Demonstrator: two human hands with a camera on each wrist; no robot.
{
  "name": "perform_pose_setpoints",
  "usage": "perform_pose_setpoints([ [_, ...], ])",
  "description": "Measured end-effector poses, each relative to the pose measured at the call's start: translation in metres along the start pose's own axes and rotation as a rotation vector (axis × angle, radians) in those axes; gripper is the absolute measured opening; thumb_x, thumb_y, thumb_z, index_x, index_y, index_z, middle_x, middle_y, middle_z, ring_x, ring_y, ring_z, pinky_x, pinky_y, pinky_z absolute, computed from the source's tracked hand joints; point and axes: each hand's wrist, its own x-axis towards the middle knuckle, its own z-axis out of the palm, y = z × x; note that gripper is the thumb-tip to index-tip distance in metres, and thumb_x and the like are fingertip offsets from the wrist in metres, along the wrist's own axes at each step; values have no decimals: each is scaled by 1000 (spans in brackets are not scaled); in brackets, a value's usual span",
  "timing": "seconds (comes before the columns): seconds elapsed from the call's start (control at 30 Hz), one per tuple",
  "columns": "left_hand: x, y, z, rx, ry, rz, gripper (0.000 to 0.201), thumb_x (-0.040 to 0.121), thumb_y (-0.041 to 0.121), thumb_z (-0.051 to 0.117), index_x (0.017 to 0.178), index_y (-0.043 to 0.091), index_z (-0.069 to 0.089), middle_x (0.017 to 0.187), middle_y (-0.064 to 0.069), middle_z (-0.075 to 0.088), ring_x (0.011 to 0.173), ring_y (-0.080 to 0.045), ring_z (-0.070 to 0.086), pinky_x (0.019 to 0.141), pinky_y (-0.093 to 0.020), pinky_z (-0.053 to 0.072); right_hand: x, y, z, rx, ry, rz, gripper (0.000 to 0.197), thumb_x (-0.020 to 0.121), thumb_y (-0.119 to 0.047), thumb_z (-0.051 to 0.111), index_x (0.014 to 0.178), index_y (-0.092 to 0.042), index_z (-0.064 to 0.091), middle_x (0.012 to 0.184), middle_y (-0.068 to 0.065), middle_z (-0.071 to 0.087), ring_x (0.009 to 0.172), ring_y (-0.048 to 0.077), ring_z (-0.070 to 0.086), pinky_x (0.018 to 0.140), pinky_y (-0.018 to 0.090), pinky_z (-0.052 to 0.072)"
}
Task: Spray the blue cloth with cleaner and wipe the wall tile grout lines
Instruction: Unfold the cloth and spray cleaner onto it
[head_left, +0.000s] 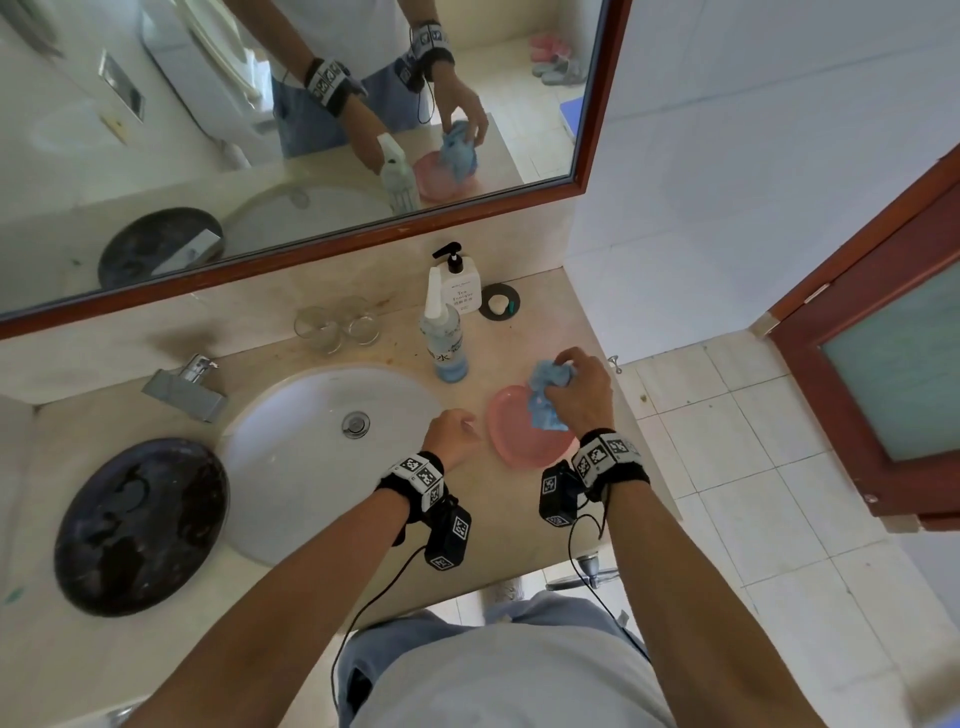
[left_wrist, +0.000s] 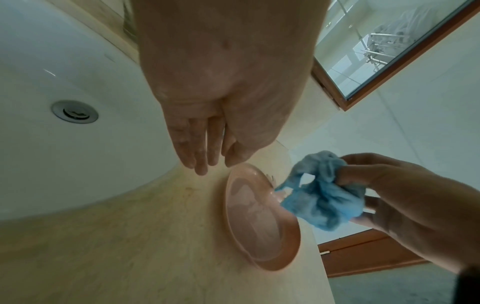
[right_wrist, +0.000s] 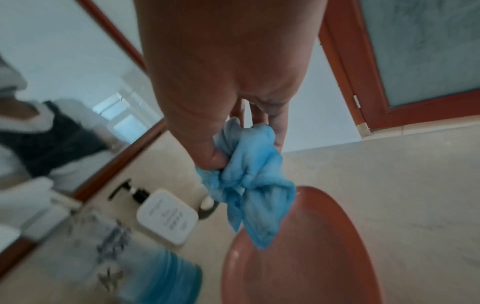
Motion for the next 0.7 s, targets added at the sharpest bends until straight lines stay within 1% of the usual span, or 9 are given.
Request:
perform_pose_setpoints([
  [0.07,0,-1,-10,-5,82,-7,40,96,6,56,135,7,63,133,-11,66,125,-27,61,106,-34,49,0,-4,-14,102,67,31,30,83,-3,67,107,-21,63,102,6,67,93,23,69,72,26,59],
  [0.13,0,0,-22,-36,162,-15,37,95,8,58,132,7,63,126,-11,67,118,-27,63,101,-35,52,-1,-9,-29,174,122,45,34,82,0,71,108,-20,63,106,8,67,92,20,67,60,9,48],
  [0.2,0,0,-31,-88,236,-16,38,93,12,64,131,8,60,120,-9,66,113,-27,65,96,-37,53,0,-15,-44,202,168,29,35,82,-1,74,110,-20,63,111,8,64,93,18,64,56,4,41],
  [0.27,1,2,-39,-129,306,0,44,92,18,70,132,8,56,123,-8,64,112,-26,63,92,-35,52,2,-19,-55,205,204,1,36,82,-3,75,111,-20,63,112,7,62,95,18,62,54,1,40],
  [0.4,4,10,-49,-203,429,32,58,89,25,78,138,10,50,132,-10,61,117,-26,62,92,-34,50,2,-23,-67,240,233,-9,35,80,-4,73,109,-21,64,113,6,63,97,16,60,59,2,39],
  [0.5,11,18,-58,-212,464,74,75,86,30,82,147,10,44,143,-10,54,129,-27,56,102,-37,48,-5,-25,-73,256,234,-14,35,79,-5,73,109,-21,64,111,4,63,96,15,61,58,1,39],
  [0.57,19,24,-63,-214,472,109,83,83,34,85,150,10,41,148,-10,50,134,-26,51,109,-40,47,-8,-22,-74,228,211,19,34,80,-5,73,109,-19,64,108,4,64,92,17,63,60,8,42],
  [0.63,26,31,-66,-211,491,155,84,78,38,88,144,12,45,141,-7,55,128,-25,55,106,-43,51,-12,-14,-72,160,141,88,28,84,-6,72,108,-19,64,102,5,67,84,17,66,61,17,46],
  [0.7,34,35,-68,-198,499,182,81,73,37,92,137,14,48,133,-5,59,120,-23,59,100,-44,55,-20,-5,-69,48,54,162,21,88,-6,69,105,-16,64,94,3,66,74,10,62,58,19,45],
])
